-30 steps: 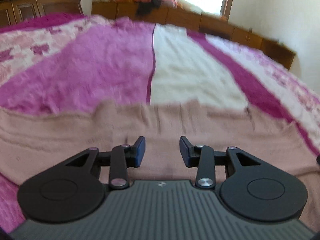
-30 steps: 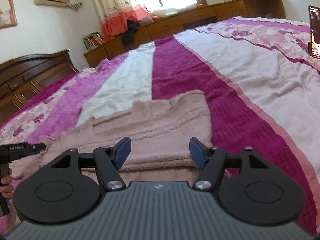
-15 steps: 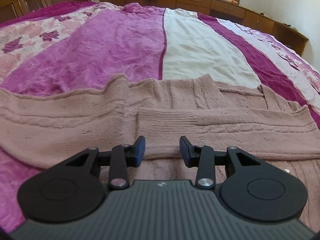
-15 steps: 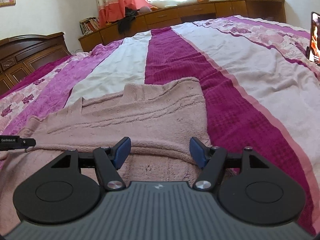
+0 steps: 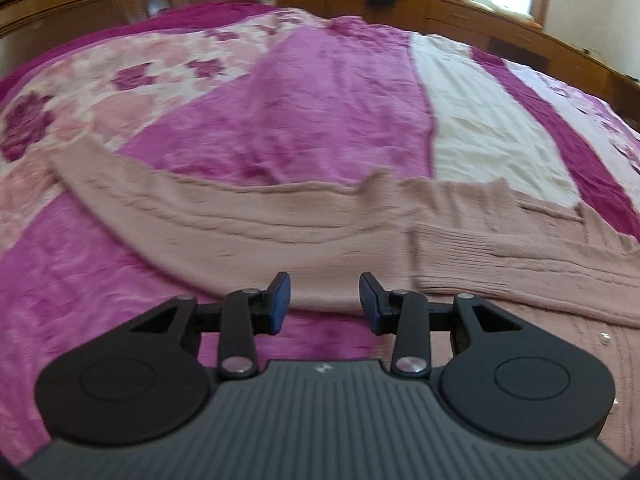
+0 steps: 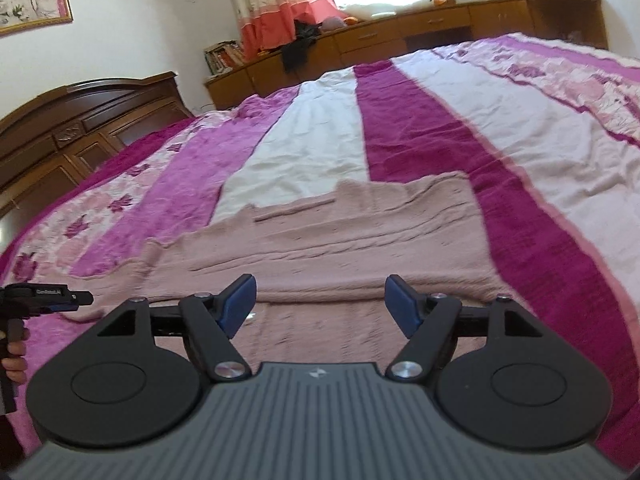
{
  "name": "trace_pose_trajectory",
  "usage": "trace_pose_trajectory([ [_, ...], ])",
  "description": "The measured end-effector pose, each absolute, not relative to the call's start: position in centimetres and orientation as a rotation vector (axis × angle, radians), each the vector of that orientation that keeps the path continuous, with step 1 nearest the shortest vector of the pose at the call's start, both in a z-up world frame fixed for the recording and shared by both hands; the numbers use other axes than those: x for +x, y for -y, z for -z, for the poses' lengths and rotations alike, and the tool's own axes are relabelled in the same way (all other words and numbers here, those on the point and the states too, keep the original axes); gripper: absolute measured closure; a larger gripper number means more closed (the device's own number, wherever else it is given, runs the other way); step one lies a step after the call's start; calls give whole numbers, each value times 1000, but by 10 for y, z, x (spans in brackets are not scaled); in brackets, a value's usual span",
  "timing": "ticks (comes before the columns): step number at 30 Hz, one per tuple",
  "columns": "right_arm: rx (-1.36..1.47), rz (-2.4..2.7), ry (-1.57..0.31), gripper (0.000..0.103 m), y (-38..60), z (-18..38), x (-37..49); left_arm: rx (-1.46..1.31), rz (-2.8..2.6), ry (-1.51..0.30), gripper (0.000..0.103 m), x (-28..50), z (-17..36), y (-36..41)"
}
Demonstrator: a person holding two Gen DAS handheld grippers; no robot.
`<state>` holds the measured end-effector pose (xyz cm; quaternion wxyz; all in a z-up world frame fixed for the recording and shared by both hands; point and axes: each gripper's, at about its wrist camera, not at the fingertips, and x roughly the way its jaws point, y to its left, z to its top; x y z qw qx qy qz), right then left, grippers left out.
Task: Fold small clothes
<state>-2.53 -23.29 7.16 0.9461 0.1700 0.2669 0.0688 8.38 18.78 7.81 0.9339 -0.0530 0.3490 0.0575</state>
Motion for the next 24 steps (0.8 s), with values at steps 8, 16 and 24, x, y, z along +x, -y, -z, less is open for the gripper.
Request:
trace_pose_trajectory([
  [8,360,-186,-580,26,209,-68,-32,-255,-261,-751,62,83,-75,-250],
  [16,377,-152,-643,26,207,-47,-27,-326,-358,-743,52,90,-63,-286],
  [24,383,-122,-667,26,210,-36,-20,-402,-404,-727,51,101,-52,-308],
])
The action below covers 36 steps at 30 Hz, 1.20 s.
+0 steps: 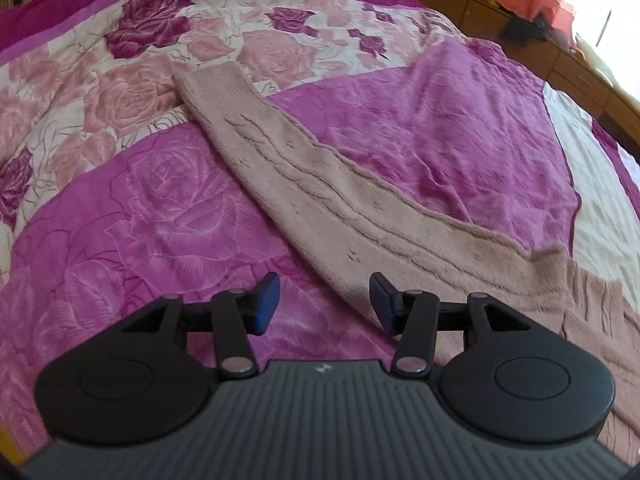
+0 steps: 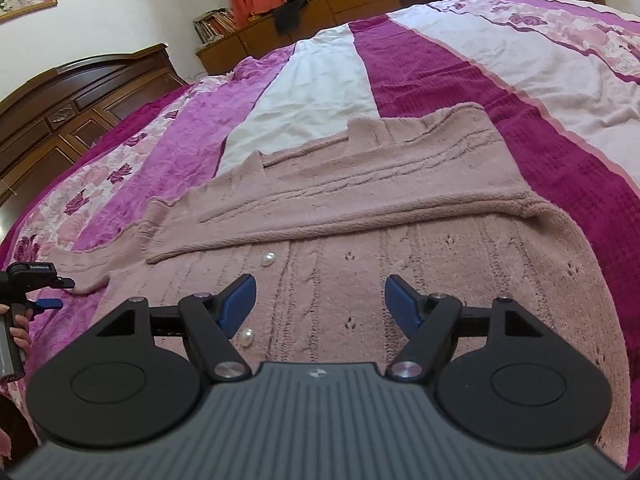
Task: Fold small clothes
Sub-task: 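Reach the left tool to the other sleeve cuff and close on it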
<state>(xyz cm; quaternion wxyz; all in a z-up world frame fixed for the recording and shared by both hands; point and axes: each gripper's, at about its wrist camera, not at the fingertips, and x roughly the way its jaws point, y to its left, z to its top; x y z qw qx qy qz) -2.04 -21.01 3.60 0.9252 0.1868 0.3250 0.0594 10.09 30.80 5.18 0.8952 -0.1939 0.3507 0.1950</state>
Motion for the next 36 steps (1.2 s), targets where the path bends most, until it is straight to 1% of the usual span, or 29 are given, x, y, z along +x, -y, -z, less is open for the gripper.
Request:
trace_pose_trajectory([
  [11,380,-100,-707,26,208,-20,-9,-438,-454,-674,51,129,-42,-331],
  [12,377,-99,-709,26,207,-19,-9,-437,-454,-666,50,132,-41,-332],
  [13,372,-98,-710,26,207,-19,-8,-437,-454,-658,46,136,-40,-333],
  [15,359,-96,-712,26,204,-18,-7,-439,-447,-638,44,144,-37,-333],
  [20,360,-94,-710,26,205,-18,-5,-406,-405,-607,46,160,-31,-328],
  [21,362,-94,-710,26,205,-18,-5,-400,-406,-599,56,161,-30,-327],
  [22,364,-95,-709,26,206,-18,-5,-398,-399,-593,76,162,-31,-327],
  [23,366,-95,-709,26,206,-18,-5,-399,-392,-592,85,162,-31,-327],
  [24,367,-95,-708,26,206,-18,-5,-409,-382,-587,89,161,-32,-327],
  [28,372,-94,-704,26,207,-18,-6,-396,-374,-513,92,145,-45,-326],
  [36,384,-99,-678,26,210,-25,-12,-336,-420,-359,92,97,-91,-314],
])
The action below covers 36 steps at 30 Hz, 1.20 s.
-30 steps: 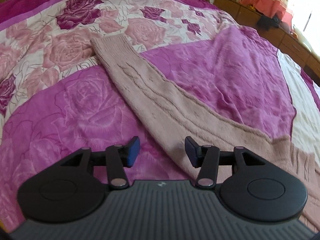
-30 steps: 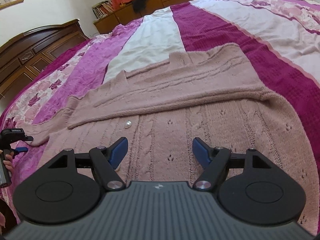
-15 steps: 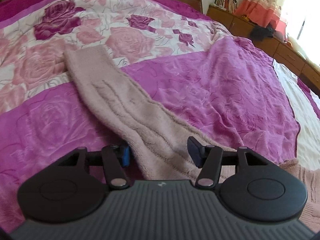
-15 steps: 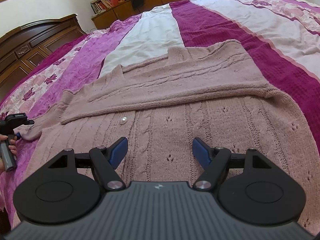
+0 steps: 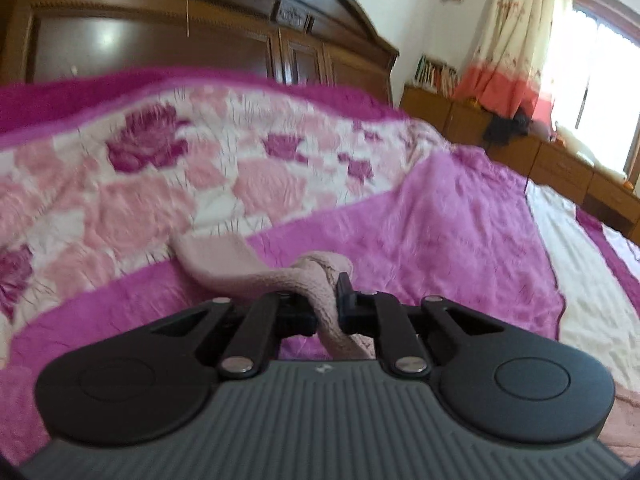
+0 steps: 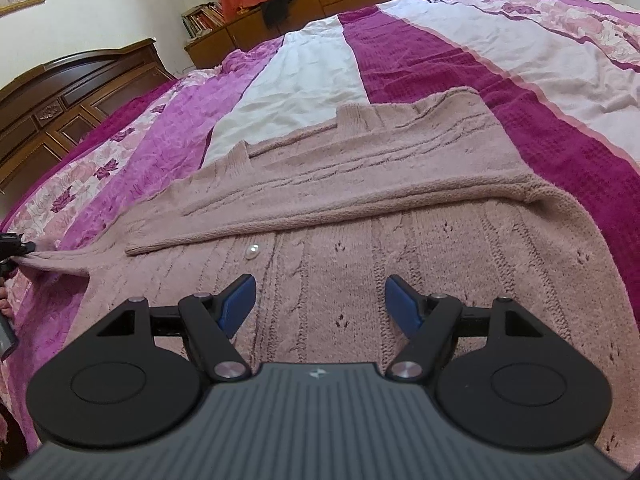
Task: Fold small clothes
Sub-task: 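Reach the left tool to the other sleeve cuff and close on it, then carry the gripped sleeve across the cardigan body with the left tool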
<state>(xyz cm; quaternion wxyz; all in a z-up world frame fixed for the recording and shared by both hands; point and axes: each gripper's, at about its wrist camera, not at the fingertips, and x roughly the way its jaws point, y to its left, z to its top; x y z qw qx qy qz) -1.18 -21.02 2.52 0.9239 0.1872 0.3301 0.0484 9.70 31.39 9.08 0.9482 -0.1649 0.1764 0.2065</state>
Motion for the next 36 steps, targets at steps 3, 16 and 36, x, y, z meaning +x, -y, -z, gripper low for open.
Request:
trace_pose_trajectory([
  [3,393,-100,-669,26,212,-27,-15,-304,-391,-346,92,94,-102,-304],
  [16,417,-61,-657,26,232,-32,-27,-210,-221,-325,92,100,-134,-219],
  [36,524,-57,-609,26,265,-31,-38,-177,-62,-335,92,127,-149,-82],
])
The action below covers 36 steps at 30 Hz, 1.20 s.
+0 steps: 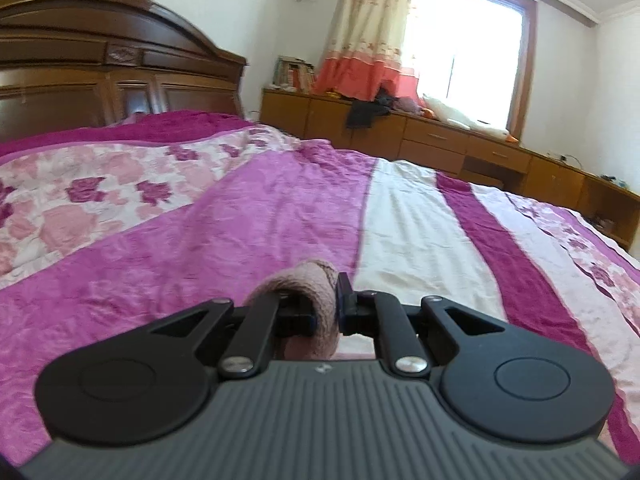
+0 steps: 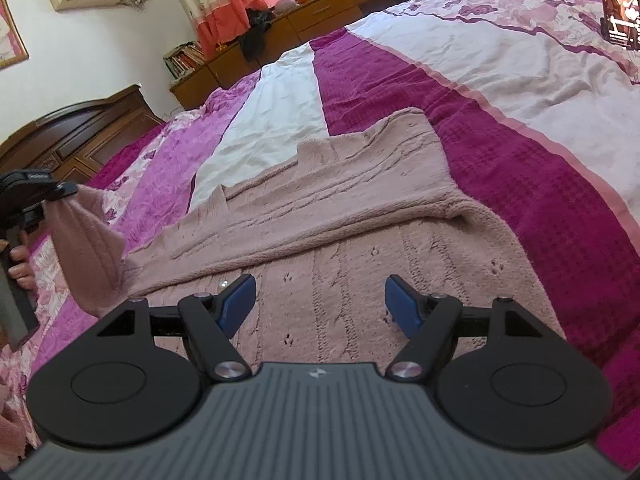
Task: Fold small clothes
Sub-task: 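Carry the gripped sleeve across the cardigan body with the left tool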
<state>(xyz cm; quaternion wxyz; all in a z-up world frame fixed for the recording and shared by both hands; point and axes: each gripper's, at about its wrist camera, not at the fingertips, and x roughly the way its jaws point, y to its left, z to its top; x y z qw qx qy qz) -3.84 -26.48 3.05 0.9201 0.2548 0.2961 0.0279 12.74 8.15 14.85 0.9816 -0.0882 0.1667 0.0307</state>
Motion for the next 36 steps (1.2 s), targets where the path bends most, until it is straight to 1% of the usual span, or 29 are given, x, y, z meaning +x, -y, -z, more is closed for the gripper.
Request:
trace_pose_trajectory([
  [6,554,-58,-606,26,273,-28,-39,-145,24,-377,92,134,-134,-35],
  [16,583,-56,-610,26,282,-22,-38,-79,130,-501,92,140,-82,21],
  [26,597,-59,-611,26,285,-17,-36,-32,193,-632,91,142,-41,50],
  [31,596,-60,-612,26,284,-16,-35,4,199,-660,90,141,-33,56],
  [32,596,-59,-612,26,285,-16,-35,11,205,-666,87,142,-32,58],
  [34,597,-59,-611,26,285,-16,-35,11,232,-673,74,141,-32,58],
  [36,597,-59,-611,26,285,-16,-35,17,252,-674,66,136,-34,61],
])
